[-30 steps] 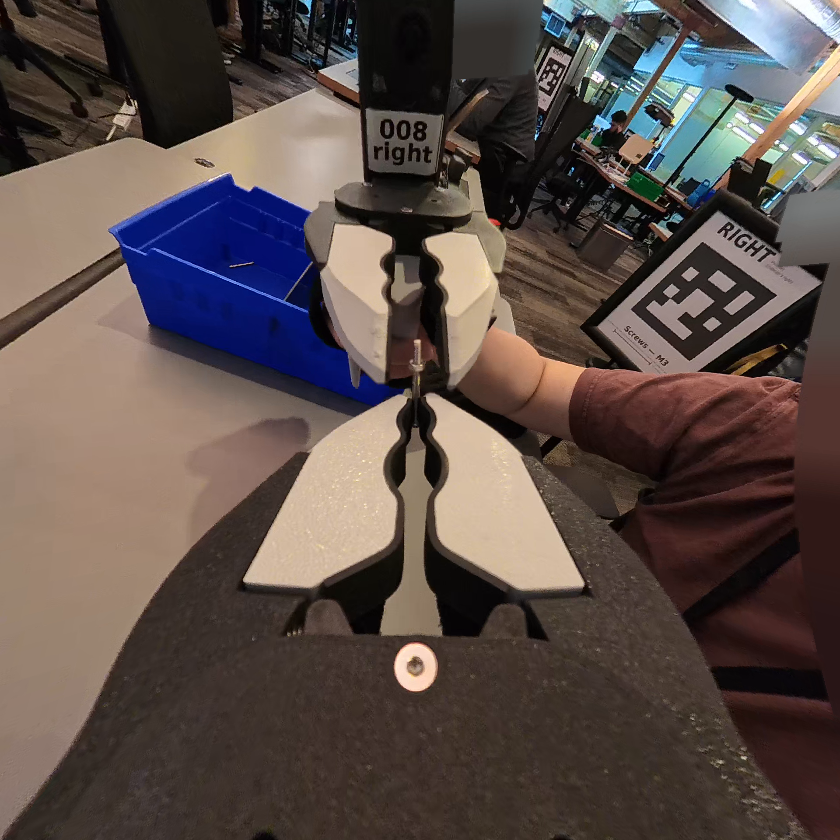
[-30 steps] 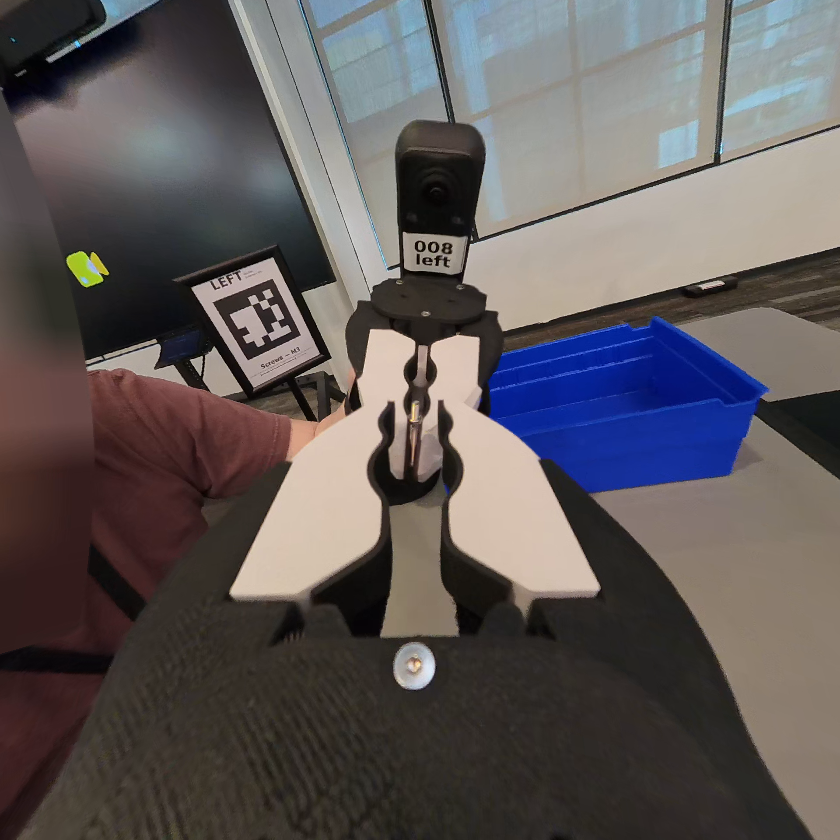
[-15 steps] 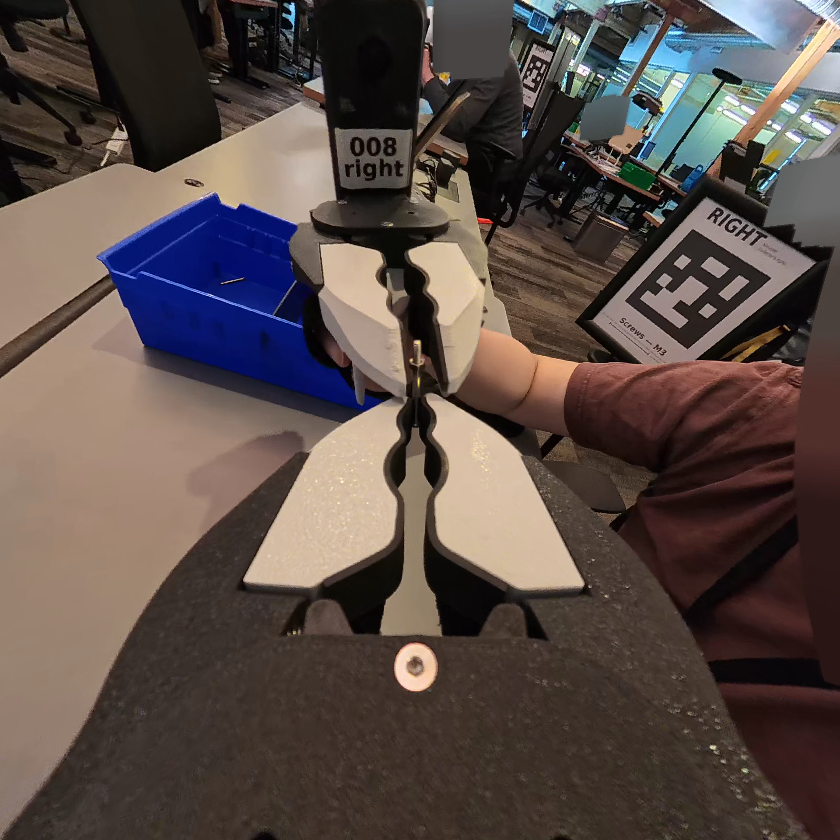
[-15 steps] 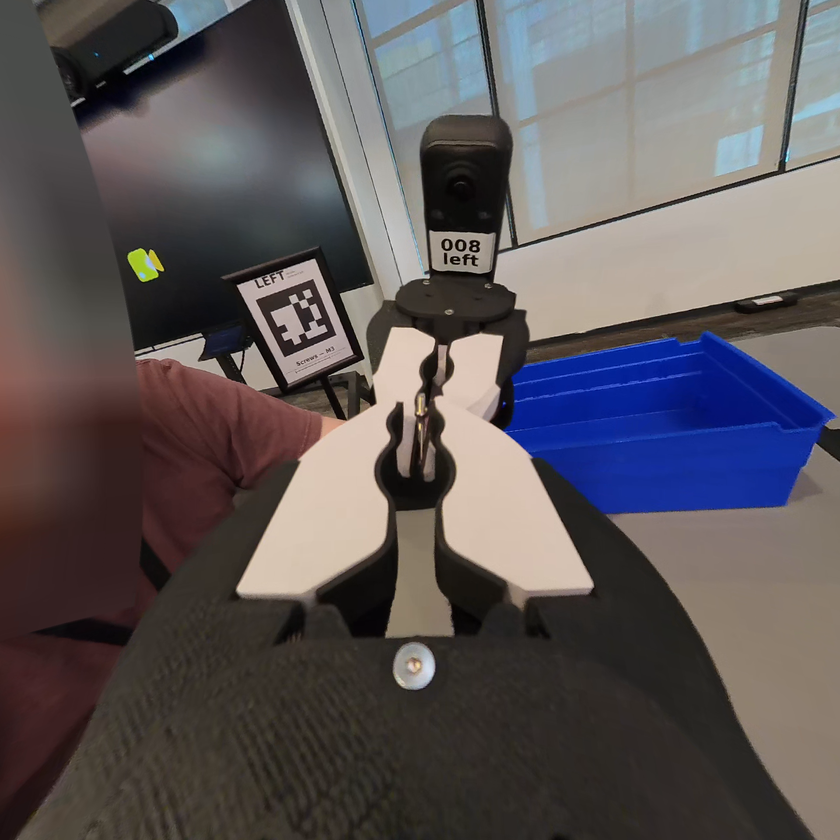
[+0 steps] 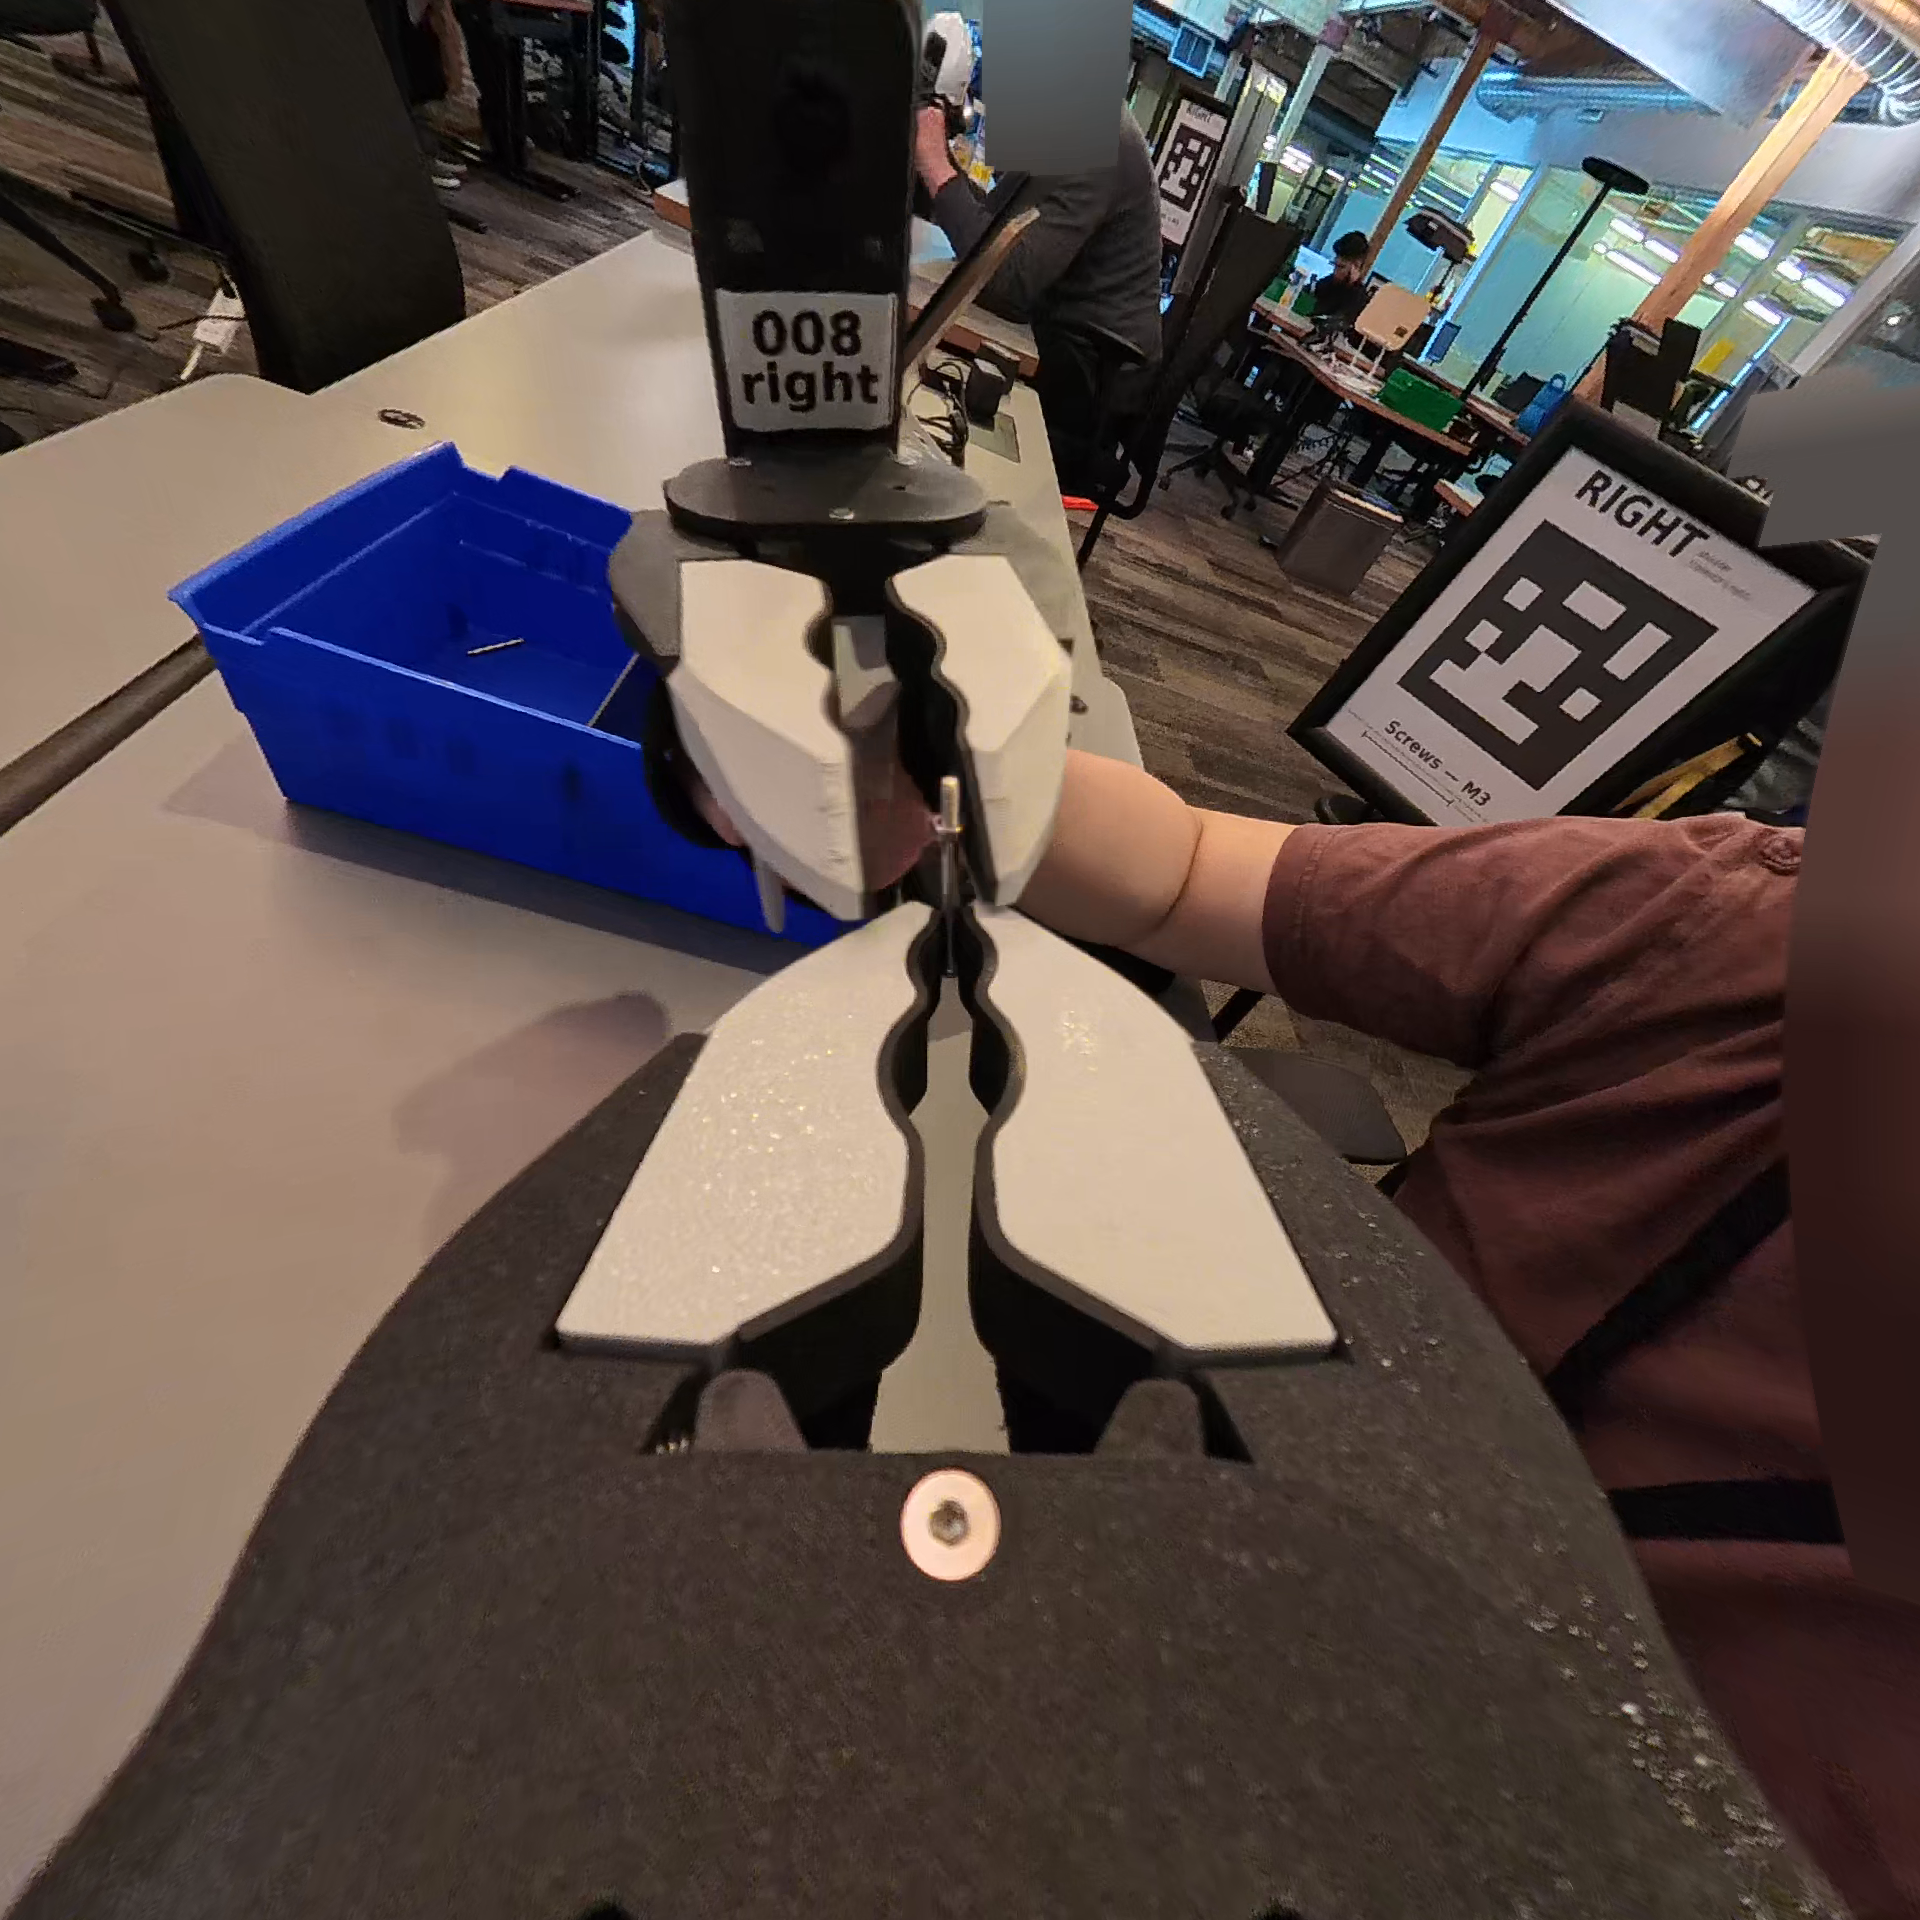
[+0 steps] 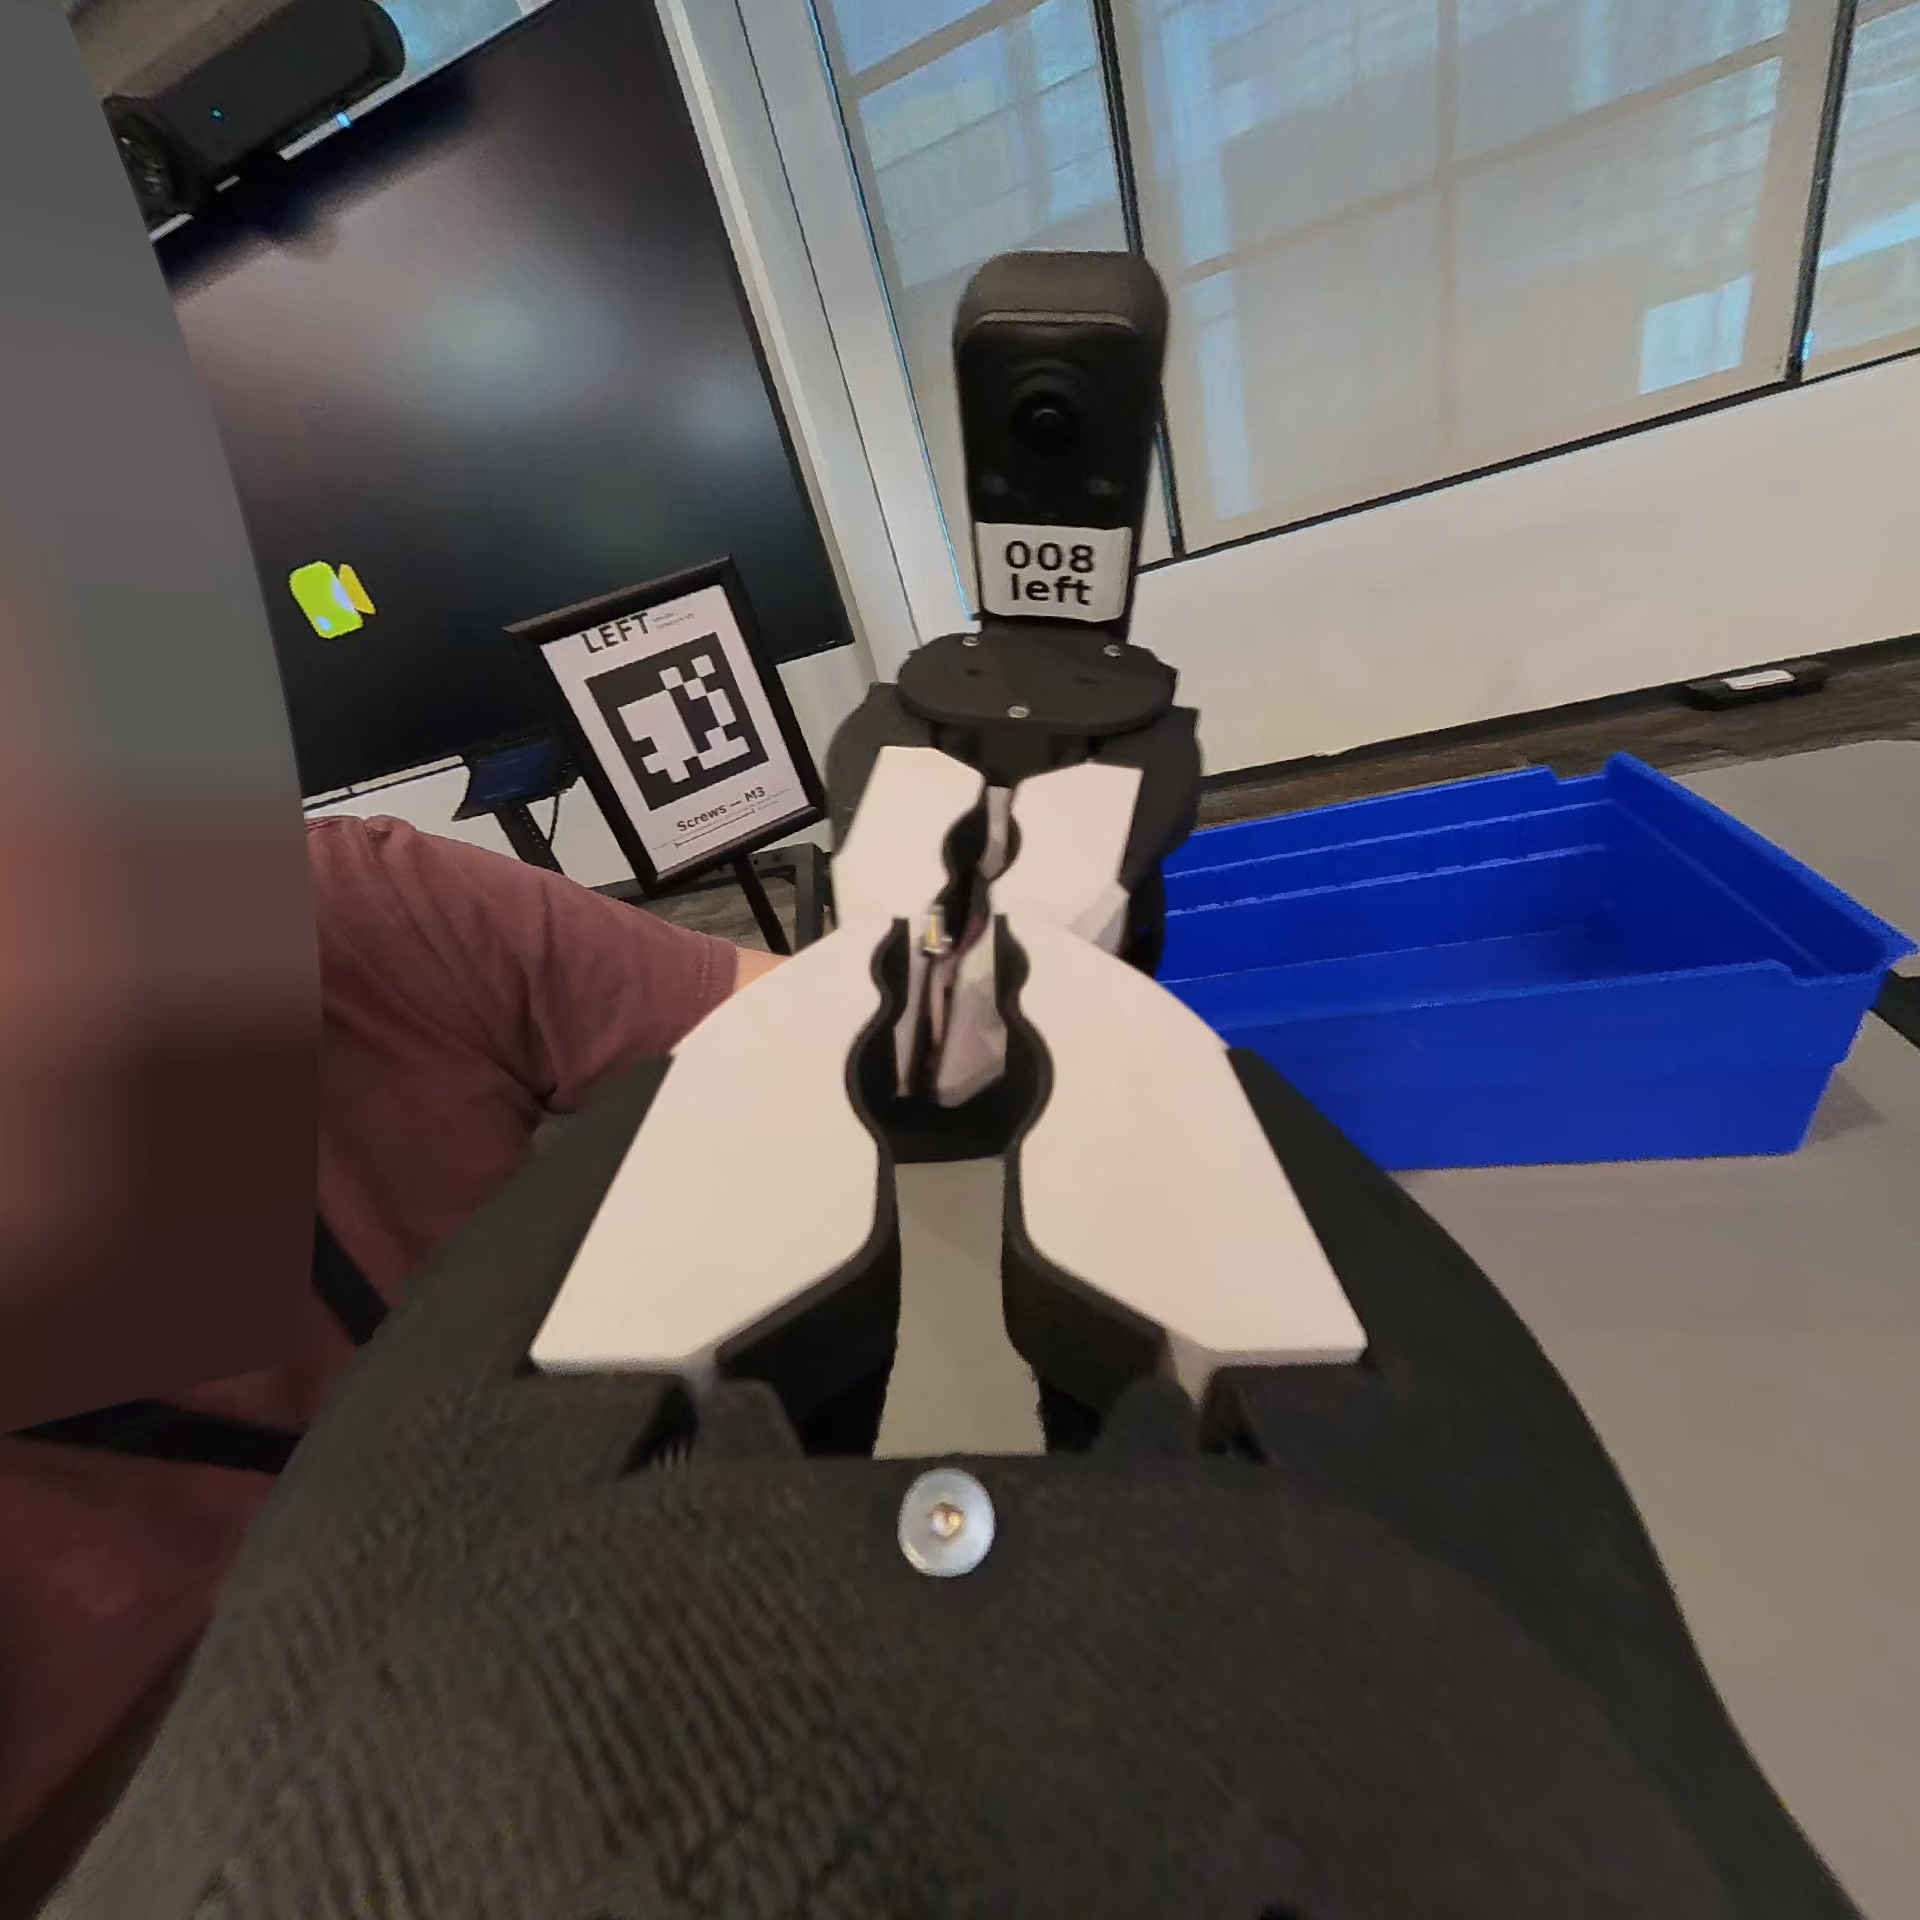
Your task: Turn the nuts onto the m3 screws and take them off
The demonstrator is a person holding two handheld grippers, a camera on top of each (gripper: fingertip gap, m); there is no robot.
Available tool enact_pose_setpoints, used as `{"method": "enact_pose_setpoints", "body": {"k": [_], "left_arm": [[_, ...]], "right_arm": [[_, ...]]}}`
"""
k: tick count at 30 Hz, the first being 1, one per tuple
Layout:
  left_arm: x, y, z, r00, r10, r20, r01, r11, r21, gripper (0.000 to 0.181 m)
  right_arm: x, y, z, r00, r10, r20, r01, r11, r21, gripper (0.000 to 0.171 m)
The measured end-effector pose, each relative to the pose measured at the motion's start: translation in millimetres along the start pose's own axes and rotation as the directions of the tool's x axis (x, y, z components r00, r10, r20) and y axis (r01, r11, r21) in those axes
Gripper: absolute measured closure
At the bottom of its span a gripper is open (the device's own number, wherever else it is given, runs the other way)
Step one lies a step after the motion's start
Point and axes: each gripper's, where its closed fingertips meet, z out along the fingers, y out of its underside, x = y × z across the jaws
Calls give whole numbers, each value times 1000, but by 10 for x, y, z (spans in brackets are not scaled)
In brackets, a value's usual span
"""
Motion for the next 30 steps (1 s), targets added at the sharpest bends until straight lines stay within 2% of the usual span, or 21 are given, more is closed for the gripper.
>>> {"method": "enact_pose_setpoints", "body": {"k": [3,6,9,13,16,18,20,23,26,30], "left_arm": [[-11,-26,-30,1000,4,15,-4,1000,13,179],[-16,-51,-65,1000,-2,17,1,1000,24,179],[-11,-44,-59,1000,-4,11,3,1000,18,179],[27,-12,-8,1000,1,-6,-1,1000,0,179],[16,-19,-12,1000,12,21,-12,1000,1,179],[49,-34,-30,1000,11,-2,-11,1000,7,179],[34,-45,-39,1000,12,6,-12,1000,15,179],[14,-21,-23,1000,4,4,-4,1000,5,179],[51,-19,-3,1000,0,-18,0,1000,5,179],[92,-51,-31,1000,13,-21,-12,1000,16,179]], "right_arm": [[58,-30,-101,1000,17,5,-17,1000,16,152],[120,-85,-192,999,45,0,-45,997,58,157],[-18,-82,-113,997,50,60,-53,997,47,154],[-49,-35,1,1000,3,19,-3,1000,18,147],[46,-48,-98,1000,24,5,-24,999,27,144],[152,-88,-192,999,39,-32,-37,998,57,152],[109,-135,-217,999,36,-3,-36,996,84,153],[-73,-130,-112,998,3,56,-7,998,67,149],[-69,-52,-12,999,-38,6,38,999,17,146],[44,-86,-136,1000,13,1,-13,999,48,149]]}}
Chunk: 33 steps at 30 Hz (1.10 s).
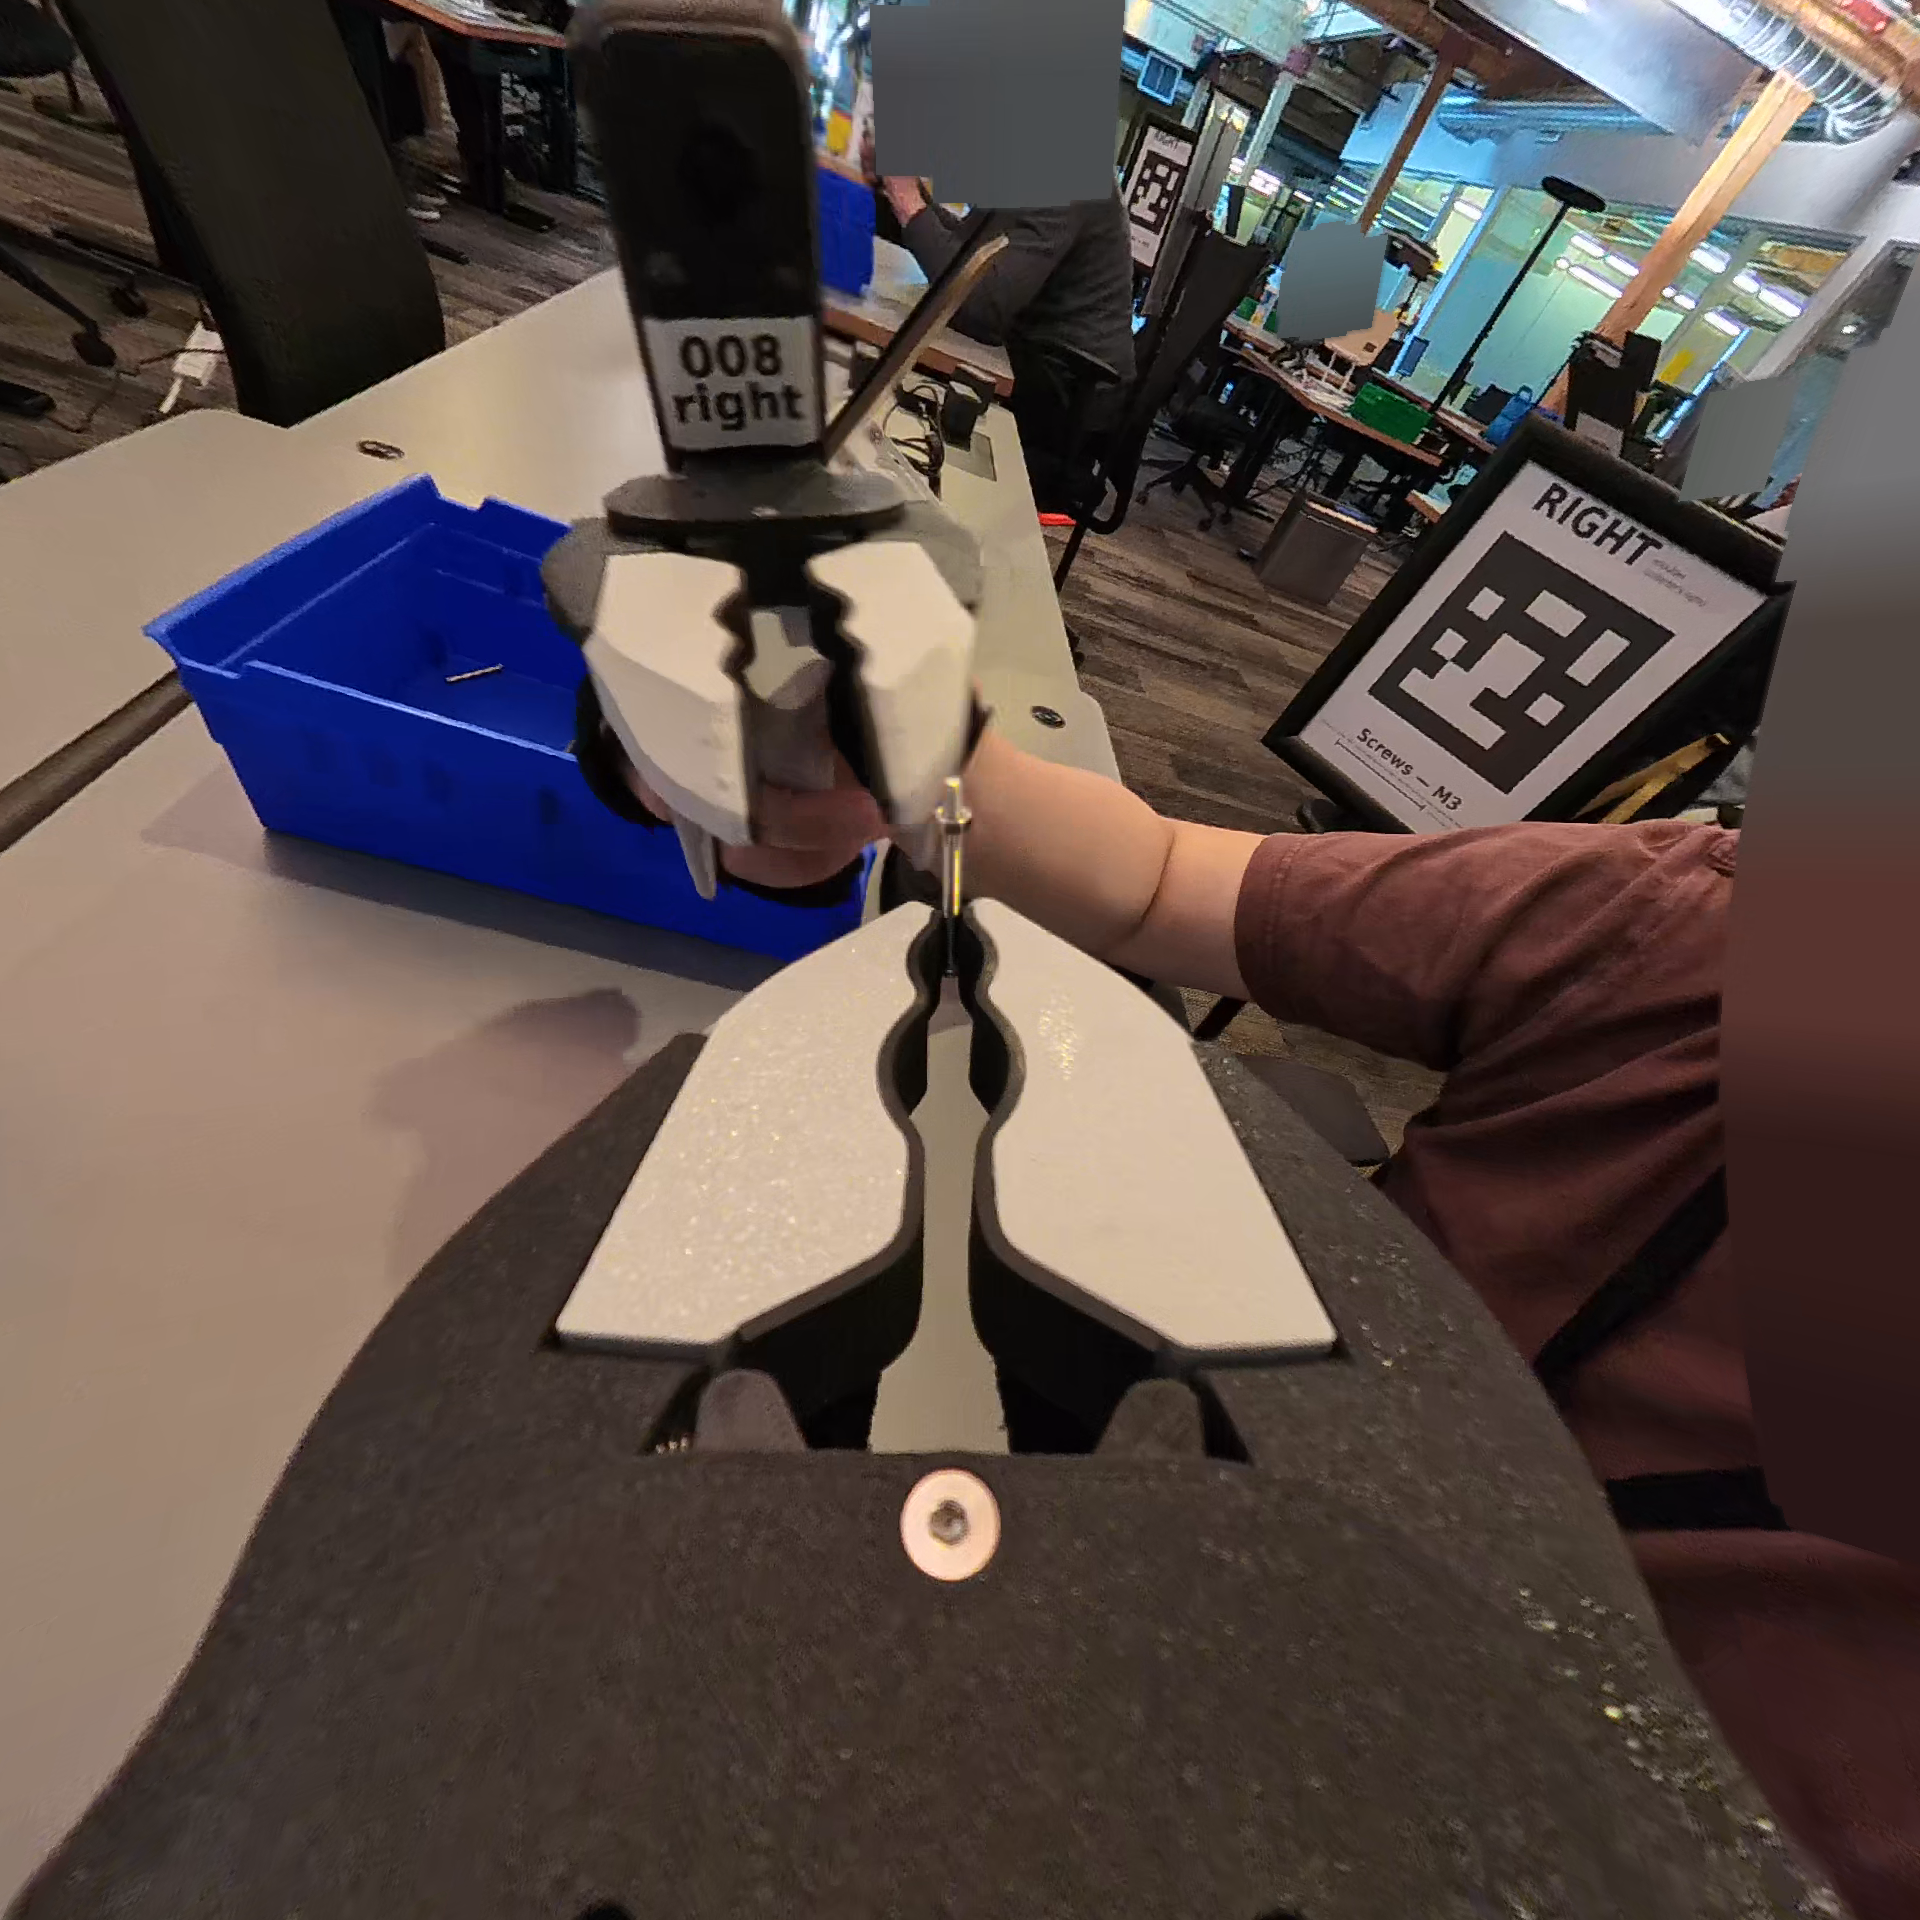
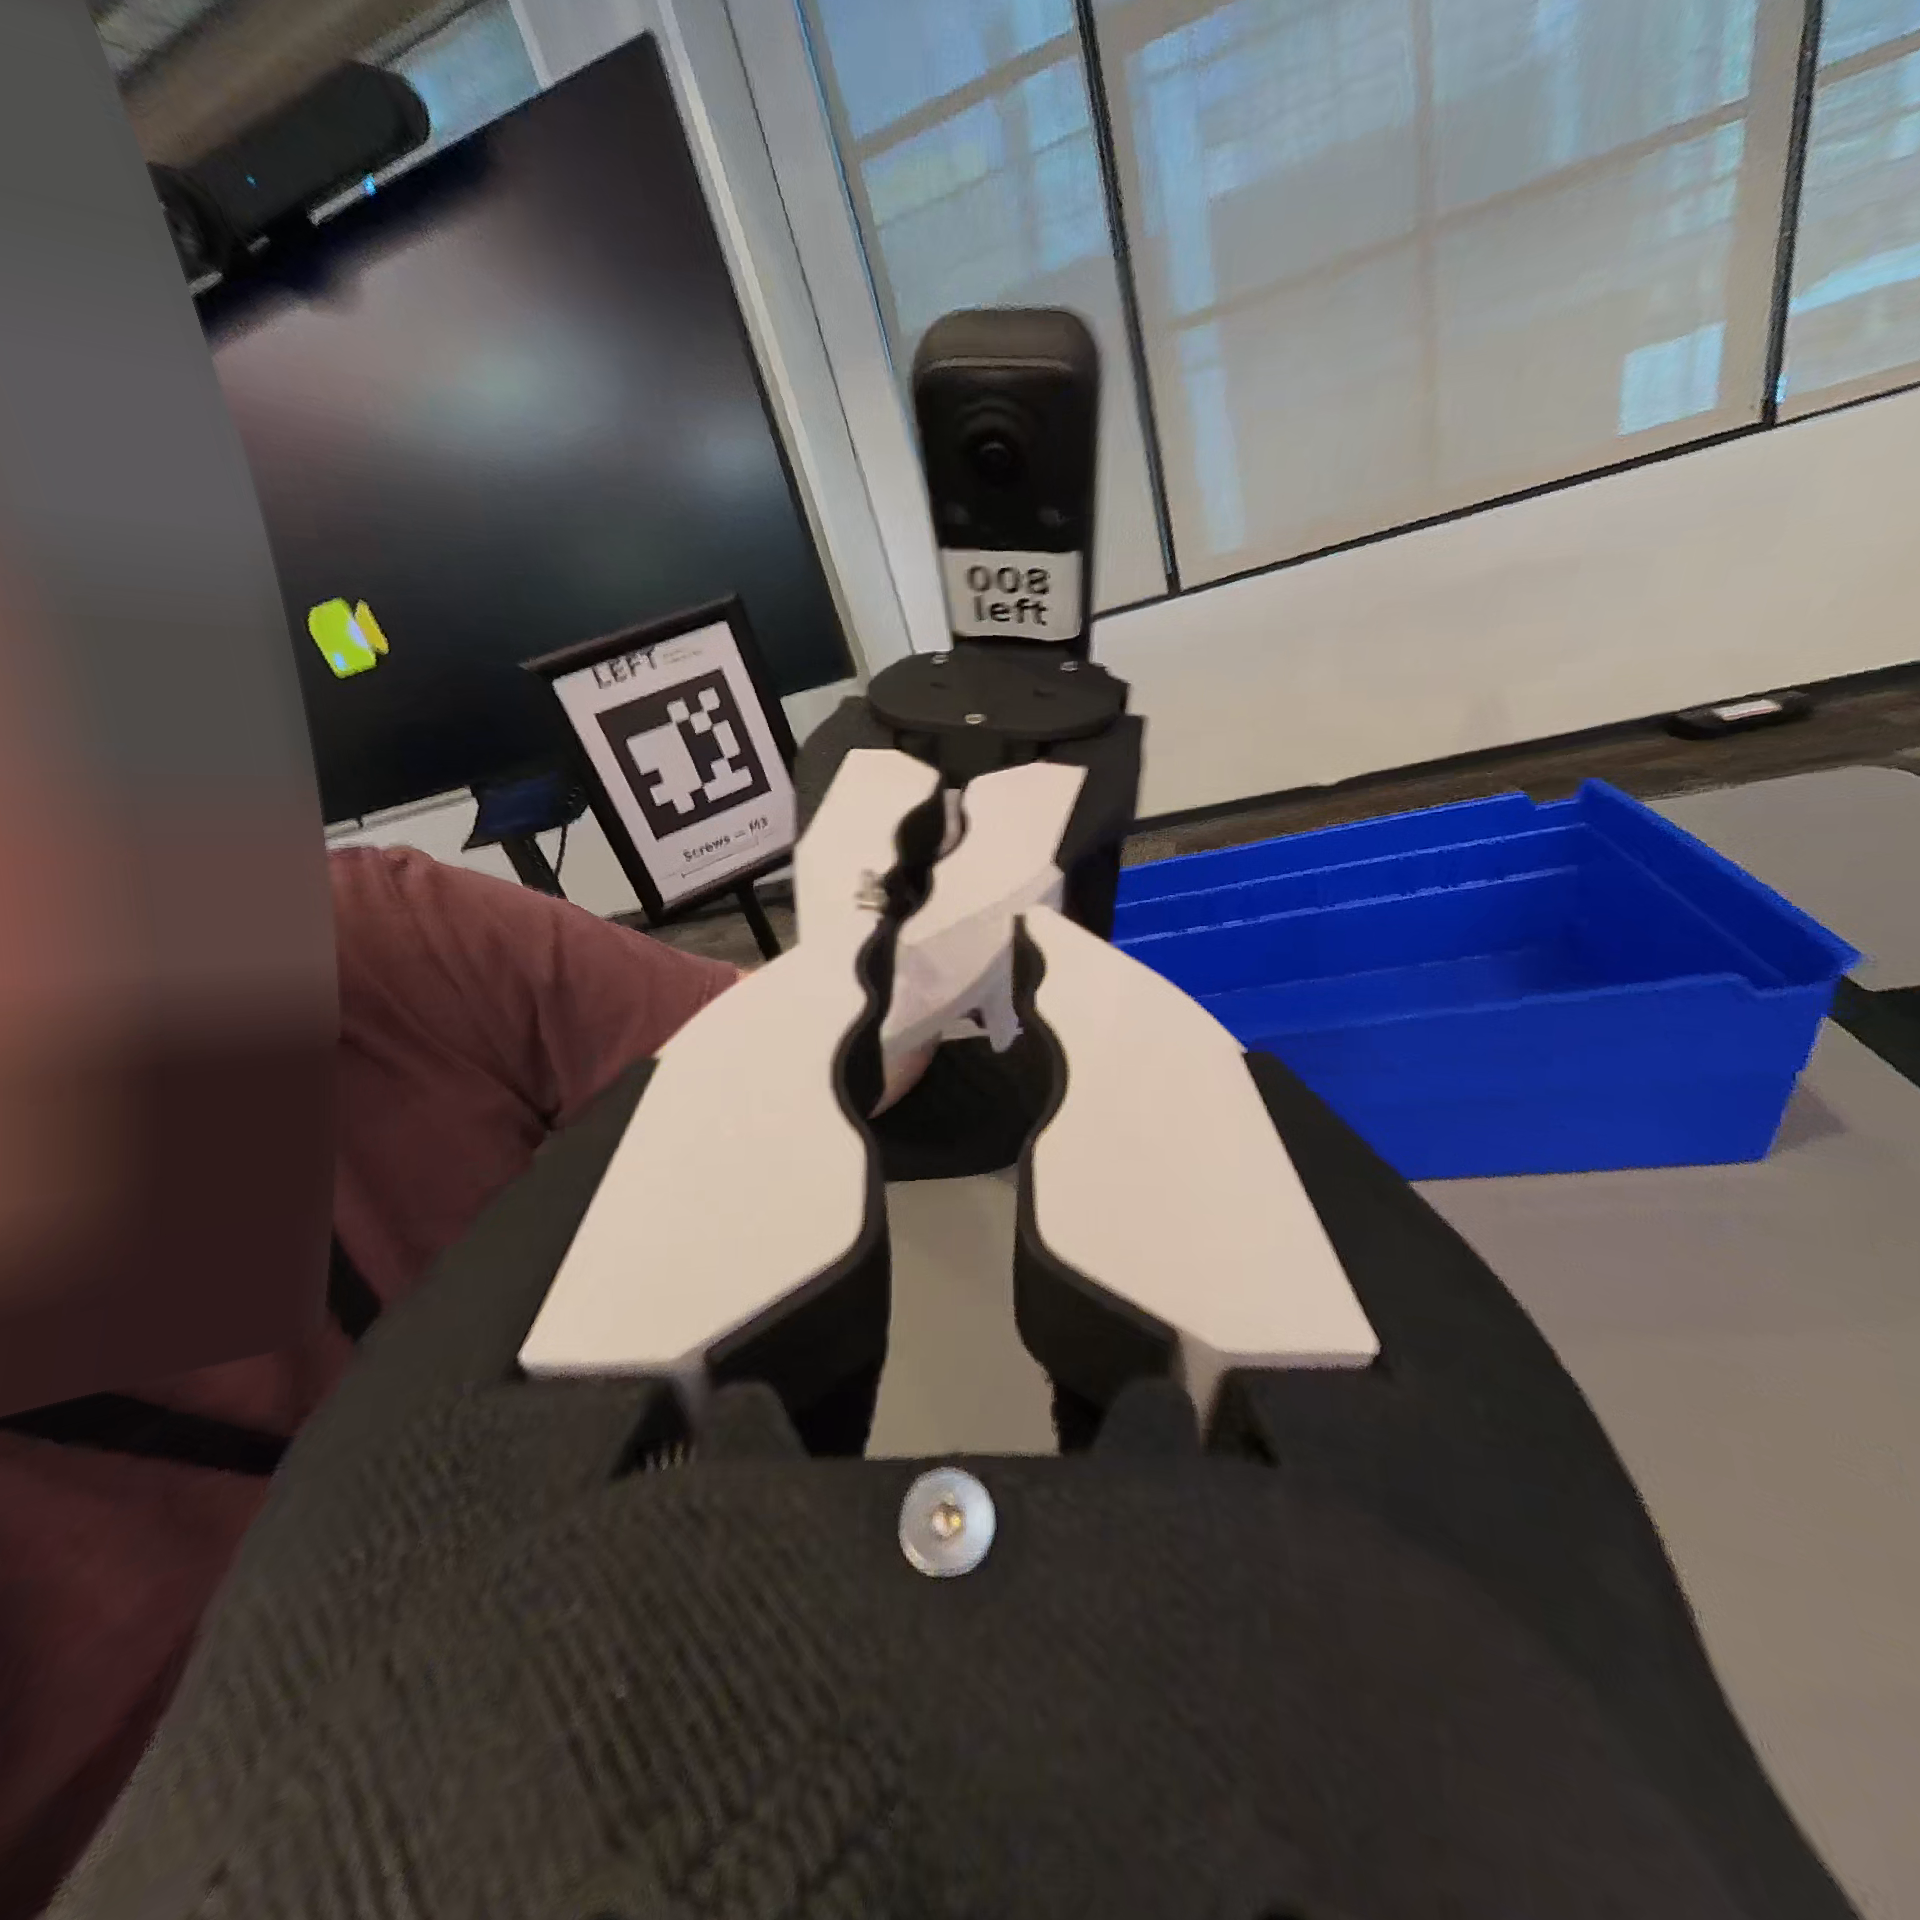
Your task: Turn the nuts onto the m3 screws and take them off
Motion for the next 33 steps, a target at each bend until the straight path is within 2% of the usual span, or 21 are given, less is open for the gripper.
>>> {"method": "enact_pose_setpoints", "body": {"k": [3,8,12,14,17,21,24,25,27,29,33], "left_arm": [[-13,-10,-11,1000,2,11,-2,1000,4,179],[-5,24,28,1000,-12,-11,12,1000,-10,179],[-20,5,11,1000,-3,12,3,1000,-1,179],[4,-17,-12,1000,-13,-8,13,1000,8,179],[-11,-11,-15,1000,-10,-1,10,1000,5,179],[10,10,22,1000,-10,-15,10,1000,-5,179],[-8,-2,9,1000,-1,6,1,1000,1,179],[15,-11,0,1000,-7,-11,8,1000,5,179],[1,-21,-11,1000,-8,0,8,1000,10,179],[-21,5,0,1000,0,13,0,1000,-8,179],[6,17,34,1000,-6,-6,6,1000,-10,179]], "right_arm": [[-19,-78,-47,1000,18,26,-20,998,52,156],[-155,35,161,999,-45,13,45,999,-20,150],[-67,25,56,999,-1,32,1,1000,-1,149],[-14,-21,-9,999,29,34,-30,999,36,156],[-140,-26,43,995,27,95,-30,999,34,155],[-150,16,139,999,-10,50,9,1000,14,151],[-64,5,42,998,20,55,-21,999,25,149],[-8,-18,-4,998,37,43,-39,998,44,155],[-18,-67,-54,995,59,75,-64,995,76,156],[-115,-87,-21,992,53,116,-62,995,78,155],[-201,-7,130,995,13,95,-16,999,31,151]]}}
